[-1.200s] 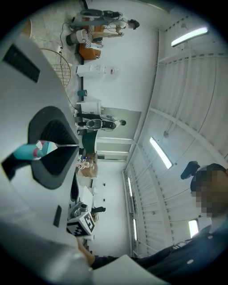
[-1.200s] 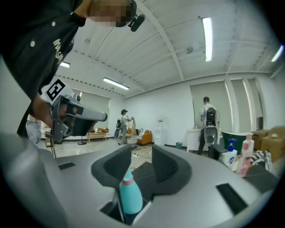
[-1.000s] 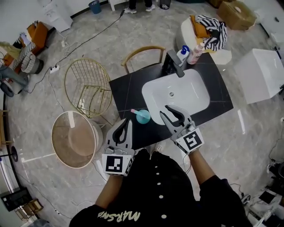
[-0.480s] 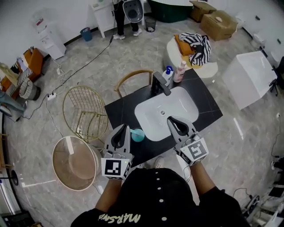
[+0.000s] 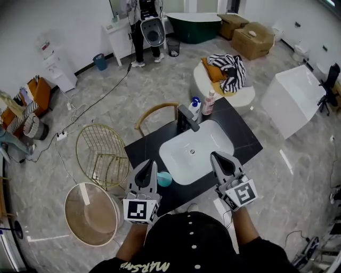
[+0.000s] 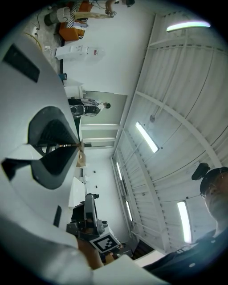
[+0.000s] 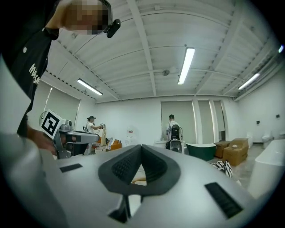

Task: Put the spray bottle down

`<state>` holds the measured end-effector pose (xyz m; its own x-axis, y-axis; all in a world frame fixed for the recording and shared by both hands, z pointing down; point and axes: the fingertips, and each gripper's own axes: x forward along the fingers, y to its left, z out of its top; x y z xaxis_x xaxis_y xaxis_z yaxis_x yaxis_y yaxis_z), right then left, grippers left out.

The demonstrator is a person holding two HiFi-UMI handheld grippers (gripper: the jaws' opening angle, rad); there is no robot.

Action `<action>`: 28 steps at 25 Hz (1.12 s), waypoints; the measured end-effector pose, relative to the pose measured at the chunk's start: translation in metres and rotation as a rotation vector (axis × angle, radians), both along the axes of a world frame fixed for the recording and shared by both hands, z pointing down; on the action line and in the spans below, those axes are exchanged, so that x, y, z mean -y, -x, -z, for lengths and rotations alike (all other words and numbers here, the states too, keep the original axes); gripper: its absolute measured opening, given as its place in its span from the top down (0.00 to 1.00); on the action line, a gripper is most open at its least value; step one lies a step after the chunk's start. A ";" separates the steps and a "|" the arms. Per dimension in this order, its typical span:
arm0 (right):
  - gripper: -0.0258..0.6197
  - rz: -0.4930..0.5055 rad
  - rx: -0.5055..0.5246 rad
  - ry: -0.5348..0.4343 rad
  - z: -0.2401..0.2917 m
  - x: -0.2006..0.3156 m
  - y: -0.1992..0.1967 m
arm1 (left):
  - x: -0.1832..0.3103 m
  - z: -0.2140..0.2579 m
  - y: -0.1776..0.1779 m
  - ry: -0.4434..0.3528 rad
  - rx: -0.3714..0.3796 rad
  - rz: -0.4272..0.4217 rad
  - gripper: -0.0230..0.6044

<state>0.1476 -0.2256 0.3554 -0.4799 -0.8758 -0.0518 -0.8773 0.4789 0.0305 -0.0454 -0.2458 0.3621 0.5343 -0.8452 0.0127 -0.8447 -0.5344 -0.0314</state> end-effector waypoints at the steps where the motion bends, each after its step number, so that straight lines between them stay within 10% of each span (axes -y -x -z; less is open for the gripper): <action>1: 0.96 -0.012 0.001 -0.001 0.000 -0.001 -0.003 | 0.000 0.000 0.000 0.001 -0.002 0.001 0.93; 28: 0.97 -0.032 -0.005 0.000 0.004 0.015 -0.007 | -0.002 -0.004 -0.001 0.001 0.002 0.014 0.93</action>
